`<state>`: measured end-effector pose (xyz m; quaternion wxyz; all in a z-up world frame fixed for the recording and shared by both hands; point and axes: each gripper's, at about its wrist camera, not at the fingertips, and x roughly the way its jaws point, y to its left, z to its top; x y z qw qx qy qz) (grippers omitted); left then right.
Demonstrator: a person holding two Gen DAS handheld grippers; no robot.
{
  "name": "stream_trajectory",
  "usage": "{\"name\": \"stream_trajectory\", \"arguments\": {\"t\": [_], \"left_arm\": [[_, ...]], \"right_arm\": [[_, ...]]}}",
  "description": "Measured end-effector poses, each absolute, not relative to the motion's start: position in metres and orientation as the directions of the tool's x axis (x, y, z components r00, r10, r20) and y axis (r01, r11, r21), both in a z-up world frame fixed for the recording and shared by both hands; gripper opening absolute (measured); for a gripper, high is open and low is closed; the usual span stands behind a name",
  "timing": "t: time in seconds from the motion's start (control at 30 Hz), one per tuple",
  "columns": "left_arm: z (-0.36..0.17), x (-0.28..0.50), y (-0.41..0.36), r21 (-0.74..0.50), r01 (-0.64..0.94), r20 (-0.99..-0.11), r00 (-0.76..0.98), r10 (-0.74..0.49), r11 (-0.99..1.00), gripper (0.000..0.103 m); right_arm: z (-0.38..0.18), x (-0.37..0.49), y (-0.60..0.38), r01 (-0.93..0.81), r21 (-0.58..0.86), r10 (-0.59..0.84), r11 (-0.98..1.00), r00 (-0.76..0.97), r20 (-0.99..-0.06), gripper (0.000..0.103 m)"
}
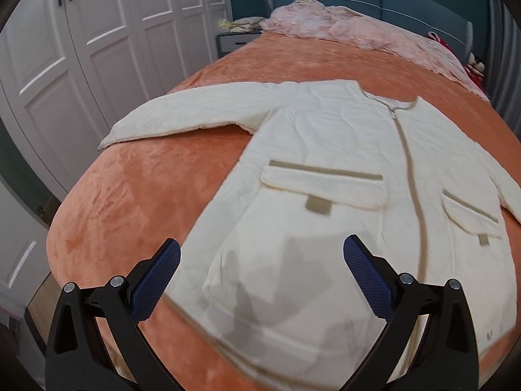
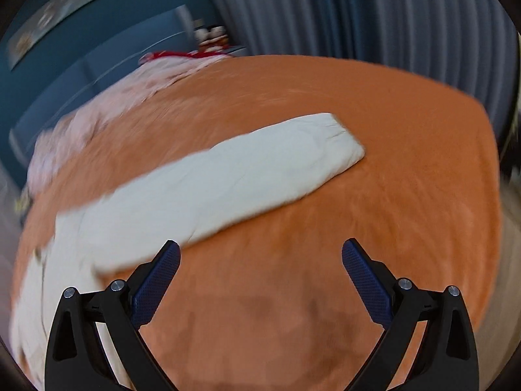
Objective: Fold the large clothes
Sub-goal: 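Grasp the cuff of the sleeve with the right gripper, then fold the held sleeve across the jacket body with the right gripper while the left gripper grasps the zipper edge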
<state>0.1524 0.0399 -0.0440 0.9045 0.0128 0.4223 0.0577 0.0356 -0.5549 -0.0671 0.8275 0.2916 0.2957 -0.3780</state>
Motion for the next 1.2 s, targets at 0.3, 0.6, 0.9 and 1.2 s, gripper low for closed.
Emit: {"name": "stream_trajectory", "arguments": {"t": [0.3, 0.6, 0.9, 1.2], "left_arm": [[-0.069, 0.192, 0.034, 0.118, -0.074, -0.803, 0.579, 0.139, 0.99, 0.098], [-0.081, 0.221, 0.031, 0.121, -0.083, -0.805, 0.574, 0.147, 0.989, 0.098], [-0.078, 0.241, 0.048, 0.103, -0.134, -0.794, 0.585, 0.163, 0.986, 0.098], [-0.066, 0.244, 0.082, 0.051, -0.179, -0.784, 0.602, 0.15, 0.983, 0.098]], "right_arm": [[-0.124, 0.06, -0.638, 0.837, 0.398, -0.393, 0.374, 0.532, -0.75, 0.098], [-0.117, 0.091, -0.654, 0.815, 0.424, -0.42, 0.395, 0.571, -0.706, 0.025], [0.0, 0.188, -0.516, 0.456, 0.424, -0.231, 0.782, 0.845, -0.483, 0.019], [0.011, 0.284, -0.269, -0.065, 0.284, 0.205, 0.957, 0.844, -0.495, 0.018]]}}
